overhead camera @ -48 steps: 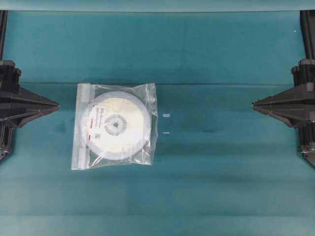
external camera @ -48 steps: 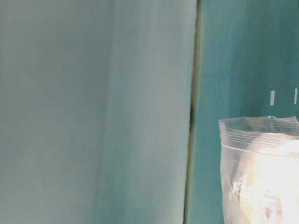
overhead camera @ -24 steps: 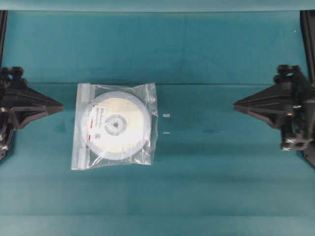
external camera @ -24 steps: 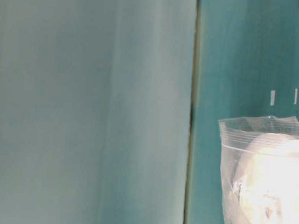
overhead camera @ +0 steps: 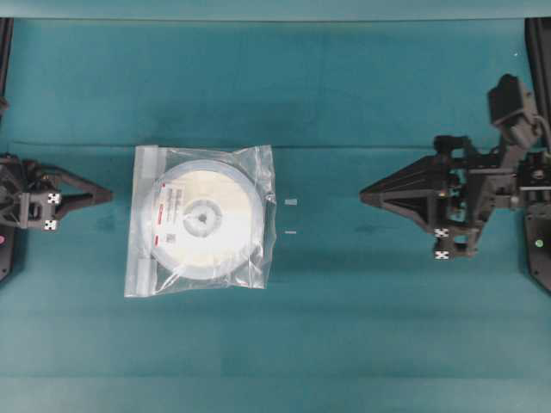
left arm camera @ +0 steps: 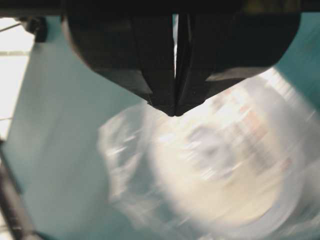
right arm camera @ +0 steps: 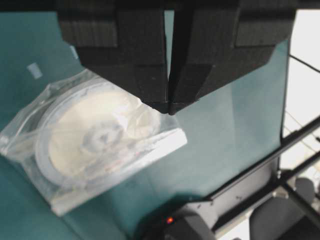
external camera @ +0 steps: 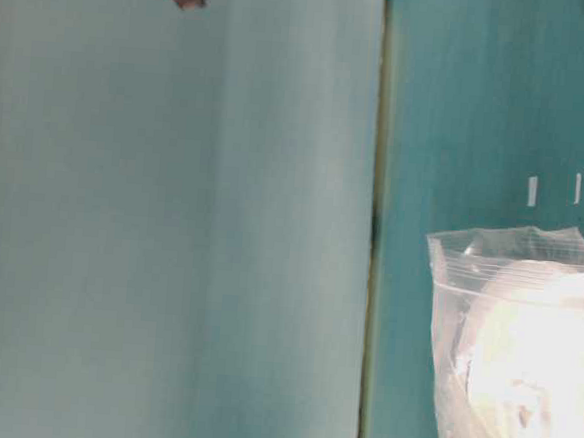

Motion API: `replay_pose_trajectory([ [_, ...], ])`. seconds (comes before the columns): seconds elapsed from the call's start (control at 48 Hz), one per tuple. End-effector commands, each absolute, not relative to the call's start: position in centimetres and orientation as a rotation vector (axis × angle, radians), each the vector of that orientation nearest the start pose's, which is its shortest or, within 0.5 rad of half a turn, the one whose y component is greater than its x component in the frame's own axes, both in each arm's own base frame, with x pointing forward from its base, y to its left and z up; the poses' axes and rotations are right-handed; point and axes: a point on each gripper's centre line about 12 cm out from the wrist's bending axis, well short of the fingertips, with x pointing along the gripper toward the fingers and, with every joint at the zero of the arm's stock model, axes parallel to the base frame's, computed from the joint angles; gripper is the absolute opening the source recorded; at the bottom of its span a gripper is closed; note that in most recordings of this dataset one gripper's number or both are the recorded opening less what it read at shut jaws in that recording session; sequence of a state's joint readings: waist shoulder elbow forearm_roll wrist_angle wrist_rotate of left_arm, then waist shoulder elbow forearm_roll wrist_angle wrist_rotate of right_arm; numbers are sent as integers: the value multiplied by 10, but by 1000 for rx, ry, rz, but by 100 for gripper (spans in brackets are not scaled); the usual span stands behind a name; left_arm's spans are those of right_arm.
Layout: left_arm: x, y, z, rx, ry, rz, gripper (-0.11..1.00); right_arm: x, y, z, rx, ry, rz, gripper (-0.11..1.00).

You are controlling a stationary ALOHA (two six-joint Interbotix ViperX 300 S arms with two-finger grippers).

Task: Take out the reel from the clear zip bag.
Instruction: 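Move both grippers inward toward the clear bag holding the white reel, then pinch the bag's left edge with the left gripper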

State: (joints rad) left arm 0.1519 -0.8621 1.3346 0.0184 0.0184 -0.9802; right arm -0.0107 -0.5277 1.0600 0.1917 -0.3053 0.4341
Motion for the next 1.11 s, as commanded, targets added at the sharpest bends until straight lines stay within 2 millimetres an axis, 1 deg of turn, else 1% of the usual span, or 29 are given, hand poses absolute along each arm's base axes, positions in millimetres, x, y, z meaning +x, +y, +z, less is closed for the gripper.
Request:
replay_pose_trajectory([
  [0.0,177,28,163,-1017,415,409,-2,285,-12,241,647,193,-147,0],
  [0.063,171,27,151,-1048,448,437,-2,292,-14,238,661,205,-161,0],
  [0.146,167,26,140,-1067,482,464,-2,299,-16,237,669,208,-170,0],
  [0.396,170,27,133,-1055,489,463,-2,315,-20,228,696,239,-203,0],
  [0.563,174,27,123,-1039,508,462,-2,318,-21,220,721,257,-224,0],
  [0.751,187,28,120,-985,493,428,-1,318,-22,220,725,259,-228,1],
  [0.834,189,29,116,-972,511,432,9,318,-22,219,725,262,-229,2],
  [0.897,191,29,113,-973,525,440,22,317,-22,218,725,266,-230,2],
  [1.084,197,31,115,-979,507,440,77,316,-22,217,725,269,-231,3],
])
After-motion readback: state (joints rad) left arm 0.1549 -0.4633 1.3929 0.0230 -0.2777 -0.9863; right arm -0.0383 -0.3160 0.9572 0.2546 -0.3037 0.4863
